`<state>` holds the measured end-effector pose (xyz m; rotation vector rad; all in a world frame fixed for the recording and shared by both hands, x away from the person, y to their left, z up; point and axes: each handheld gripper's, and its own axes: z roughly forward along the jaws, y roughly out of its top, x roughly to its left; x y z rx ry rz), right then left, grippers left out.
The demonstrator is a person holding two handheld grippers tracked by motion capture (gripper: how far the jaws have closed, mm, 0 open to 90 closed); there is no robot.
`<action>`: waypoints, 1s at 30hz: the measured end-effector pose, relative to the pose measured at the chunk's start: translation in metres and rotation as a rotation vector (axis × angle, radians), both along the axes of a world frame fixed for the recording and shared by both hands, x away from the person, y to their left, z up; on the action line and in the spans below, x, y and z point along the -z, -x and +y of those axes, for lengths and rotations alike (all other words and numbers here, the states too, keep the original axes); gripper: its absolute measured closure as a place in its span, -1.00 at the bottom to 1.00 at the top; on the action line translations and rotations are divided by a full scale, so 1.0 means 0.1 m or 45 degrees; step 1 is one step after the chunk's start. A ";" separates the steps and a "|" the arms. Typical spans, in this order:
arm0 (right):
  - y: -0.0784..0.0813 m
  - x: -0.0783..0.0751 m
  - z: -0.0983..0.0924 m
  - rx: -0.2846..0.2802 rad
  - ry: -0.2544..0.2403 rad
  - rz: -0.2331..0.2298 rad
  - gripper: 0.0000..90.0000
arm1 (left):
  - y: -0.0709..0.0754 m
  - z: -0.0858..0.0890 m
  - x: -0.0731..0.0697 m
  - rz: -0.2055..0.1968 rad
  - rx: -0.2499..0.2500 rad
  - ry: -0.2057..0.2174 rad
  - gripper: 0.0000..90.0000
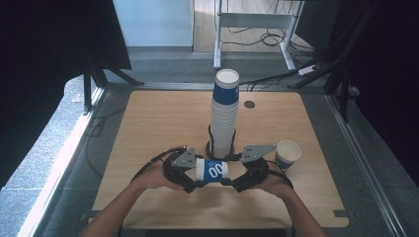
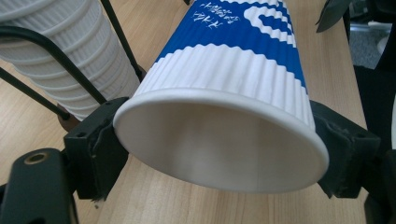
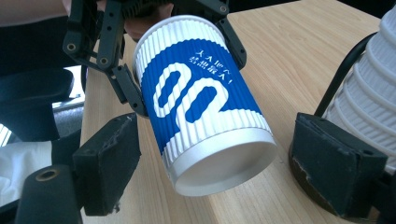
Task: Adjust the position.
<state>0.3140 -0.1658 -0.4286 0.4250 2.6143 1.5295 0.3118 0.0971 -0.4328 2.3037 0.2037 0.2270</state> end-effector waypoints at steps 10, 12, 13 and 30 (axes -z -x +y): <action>-0.03 0.03 0.13 -0.050 0.103 0.000 -0.67 | -0.01 -0.08 -0.03 -0.001 0.036 -0.076 -0.65; -0.04 0.06 0.16 -0.067 0.133 0.005 -0.67 | -0.01 -0.09 -0.03 0.000 0.040 -0.075 -0.65; -0.04 0.07 0.17 -0.073 0.146 0.006 -0.67 | -0.01 -0.10 -0.04 -0.005 0.046 -0.077 -0.65; -0.04 0.20 0.34 -0.134 0.323 -0.023 -0.45 | -0.02 -0.19 0.02 0.017 0.078 -0.123 -0.66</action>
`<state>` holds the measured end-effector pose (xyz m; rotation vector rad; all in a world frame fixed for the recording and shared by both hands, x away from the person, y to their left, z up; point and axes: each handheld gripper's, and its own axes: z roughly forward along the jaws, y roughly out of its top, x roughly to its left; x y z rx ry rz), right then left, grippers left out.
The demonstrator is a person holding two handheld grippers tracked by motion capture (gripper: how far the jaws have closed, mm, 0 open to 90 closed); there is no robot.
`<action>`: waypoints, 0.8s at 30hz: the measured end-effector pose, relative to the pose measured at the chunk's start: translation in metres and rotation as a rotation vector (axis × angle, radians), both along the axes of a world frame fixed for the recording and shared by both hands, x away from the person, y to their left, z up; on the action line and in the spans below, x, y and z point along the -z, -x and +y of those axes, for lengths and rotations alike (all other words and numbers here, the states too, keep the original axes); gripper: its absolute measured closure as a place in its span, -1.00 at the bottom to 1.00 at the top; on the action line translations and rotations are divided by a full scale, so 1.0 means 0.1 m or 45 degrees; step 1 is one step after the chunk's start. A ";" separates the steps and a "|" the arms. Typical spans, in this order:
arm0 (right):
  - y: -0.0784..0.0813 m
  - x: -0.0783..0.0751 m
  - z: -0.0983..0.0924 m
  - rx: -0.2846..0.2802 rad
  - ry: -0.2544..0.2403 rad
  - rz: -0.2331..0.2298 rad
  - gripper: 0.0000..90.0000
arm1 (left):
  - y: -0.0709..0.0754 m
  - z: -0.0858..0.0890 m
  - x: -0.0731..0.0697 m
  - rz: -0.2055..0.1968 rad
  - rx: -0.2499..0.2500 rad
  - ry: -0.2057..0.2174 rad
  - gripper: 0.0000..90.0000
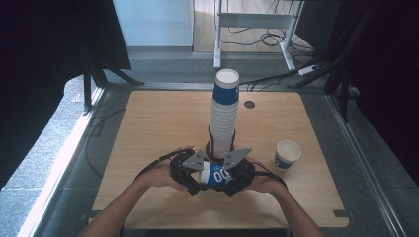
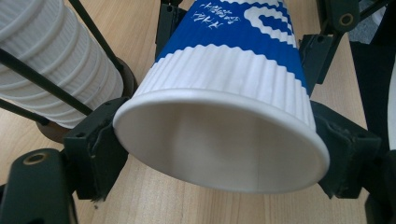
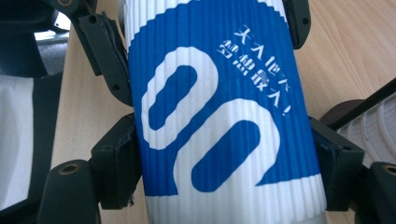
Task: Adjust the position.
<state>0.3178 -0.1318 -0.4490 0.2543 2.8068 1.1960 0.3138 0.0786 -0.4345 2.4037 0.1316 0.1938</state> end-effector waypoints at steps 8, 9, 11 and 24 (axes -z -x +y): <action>0.03 0.00 -0.01 -0.008 0.009 -0.041 -0.42 | 0.01 0.00 0.02 -0.005 -0.014 0.026 -0.70; 0.03 0.00 -0.03 -0.008 -0.014 -0.038 -0.42 | 0.00 0.00 0.01 -0.003 -0.011 0.035 -0.71; 0.03 0.00 -0.05 0.000 -0.037 -0.040 -0.41 | 0.01 0.01 0.01 -0.014 -0.023 0.044 -0.73; 0.03 -0.04 -0.19 0.061 -0.188 -0.073 -0.41 | 0.04 0.22 0.02 0.043 -0.161 0.280 -0.81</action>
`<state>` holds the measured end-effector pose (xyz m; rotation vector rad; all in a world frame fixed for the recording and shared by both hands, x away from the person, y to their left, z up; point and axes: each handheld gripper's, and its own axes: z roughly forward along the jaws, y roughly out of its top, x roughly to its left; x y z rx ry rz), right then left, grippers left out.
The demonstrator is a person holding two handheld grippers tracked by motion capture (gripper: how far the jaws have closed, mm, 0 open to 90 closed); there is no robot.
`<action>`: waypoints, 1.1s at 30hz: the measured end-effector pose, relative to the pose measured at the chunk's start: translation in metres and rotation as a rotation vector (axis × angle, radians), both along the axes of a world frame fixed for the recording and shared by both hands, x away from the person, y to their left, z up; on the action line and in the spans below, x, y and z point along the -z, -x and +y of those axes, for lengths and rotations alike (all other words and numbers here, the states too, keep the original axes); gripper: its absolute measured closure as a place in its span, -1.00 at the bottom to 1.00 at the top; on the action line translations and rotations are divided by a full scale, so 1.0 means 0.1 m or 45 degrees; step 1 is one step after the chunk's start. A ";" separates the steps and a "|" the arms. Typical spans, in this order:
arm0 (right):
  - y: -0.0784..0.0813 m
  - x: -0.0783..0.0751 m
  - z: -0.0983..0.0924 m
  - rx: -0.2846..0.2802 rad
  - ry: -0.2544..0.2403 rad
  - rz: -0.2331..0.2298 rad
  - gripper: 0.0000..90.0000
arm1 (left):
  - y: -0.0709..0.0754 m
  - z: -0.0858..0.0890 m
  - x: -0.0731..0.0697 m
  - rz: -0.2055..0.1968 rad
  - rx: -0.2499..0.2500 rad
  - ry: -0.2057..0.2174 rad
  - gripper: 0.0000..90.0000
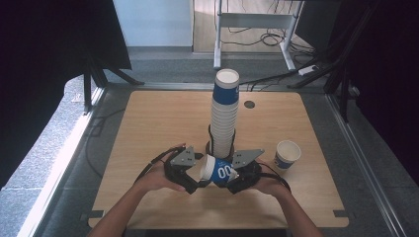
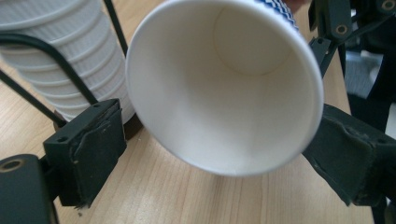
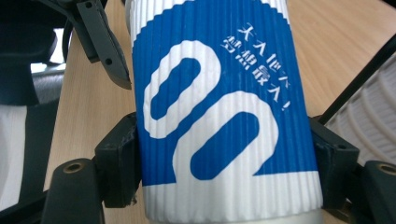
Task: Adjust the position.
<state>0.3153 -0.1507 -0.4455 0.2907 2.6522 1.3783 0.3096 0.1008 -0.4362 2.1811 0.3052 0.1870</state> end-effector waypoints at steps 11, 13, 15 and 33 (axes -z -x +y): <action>-0.01 0.05 -0.07 0.083 -0.118 0.011 -0.41 | 0.06 0.21 0.10 0.081 -0.141 0.244 -0.82; -0.01 0.07 -0.09 0.099 -0.165 0.012 -0.41 | 0.07 0.26 0.14 0.112 -0.174 0.305 -0.82; -0.01 0.07 -0.10 0.109 -0.196 0.013 -0.41 | 0.06 0.27 0.17 0.140 -0.196 0.345 -0.82; 0.00 0.18 -0.14 0.165 -0.361 0.002 -0.41 | 0.03 0.09 0.25 0.295 -0.227 0.565 -0.88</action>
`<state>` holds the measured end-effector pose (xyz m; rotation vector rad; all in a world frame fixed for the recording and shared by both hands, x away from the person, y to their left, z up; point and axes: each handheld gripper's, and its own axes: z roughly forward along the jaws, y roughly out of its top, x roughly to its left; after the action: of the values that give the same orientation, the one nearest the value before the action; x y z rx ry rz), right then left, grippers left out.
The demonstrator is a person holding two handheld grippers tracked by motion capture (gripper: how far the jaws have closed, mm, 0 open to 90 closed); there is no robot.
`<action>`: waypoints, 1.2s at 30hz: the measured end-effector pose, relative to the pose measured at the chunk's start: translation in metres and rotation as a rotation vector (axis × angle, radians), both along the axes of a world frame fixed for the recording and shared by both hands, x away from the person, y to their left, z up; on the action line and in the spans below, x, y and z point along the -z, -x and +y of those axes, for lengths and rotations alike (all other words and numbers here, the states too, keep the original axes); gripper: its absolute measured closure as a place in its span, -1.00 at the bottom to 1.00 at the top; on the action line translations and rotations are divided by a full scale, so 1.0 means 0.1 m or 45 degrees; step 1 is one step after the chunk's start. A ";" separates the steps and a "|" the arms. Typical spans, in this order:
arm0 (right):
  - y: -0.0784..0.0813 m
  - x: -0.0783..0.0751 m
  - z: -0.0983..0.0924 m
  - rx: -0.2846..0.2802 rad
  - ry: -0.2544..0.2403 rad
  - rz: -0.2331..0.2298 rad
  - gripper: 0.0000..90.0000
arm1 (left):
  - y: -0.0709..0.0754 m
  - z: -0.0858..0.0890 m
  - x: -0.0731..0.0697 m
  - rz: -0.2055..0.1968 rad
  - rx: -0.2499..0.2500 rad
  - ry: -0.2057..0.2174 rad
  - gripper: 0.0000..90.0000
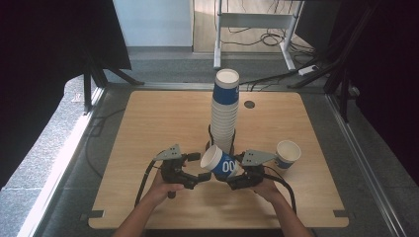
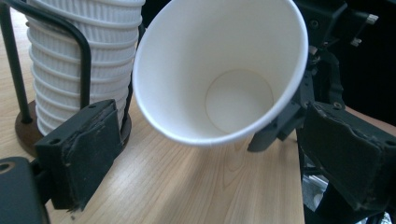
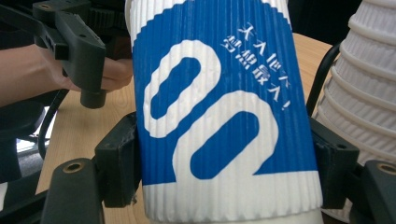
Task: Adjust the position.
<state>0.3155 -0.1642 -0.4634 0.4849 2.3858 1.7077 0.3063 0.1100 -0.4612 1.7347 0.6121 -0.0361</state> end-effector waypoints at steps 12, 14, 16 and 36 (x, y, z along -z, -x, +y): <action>0.02 0.03 0.05 -0.030 -0.010 -0.008 -0.41 | -0.06 -0.15 -0.05 0.016 0.022 -0.001 -0.90; 0.02 0.04 0.06 -0.035 -0.014 -0.003 -0.41 | -0.07 -0.17 -0.05 0.021 0.024 -0.002 -0.90; 0.02 0.04 0.07 -0.039 -0.011 -0.005 -0.41 | -0.08 -0.17 -0.05 0.023 0.024 -0.003 -0.90; 0.02 0.07 0.12 -0.071 0.050 0.019 -0.46 | -0.09 -0.17 -0.06 -0.022 0.040 0.034 -0.67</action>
<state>0.3133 -0.1522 -0.4704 0.4309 2.4602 1.6818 0.3155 0.0934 -0.4556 1.7171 0.5694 -0.0508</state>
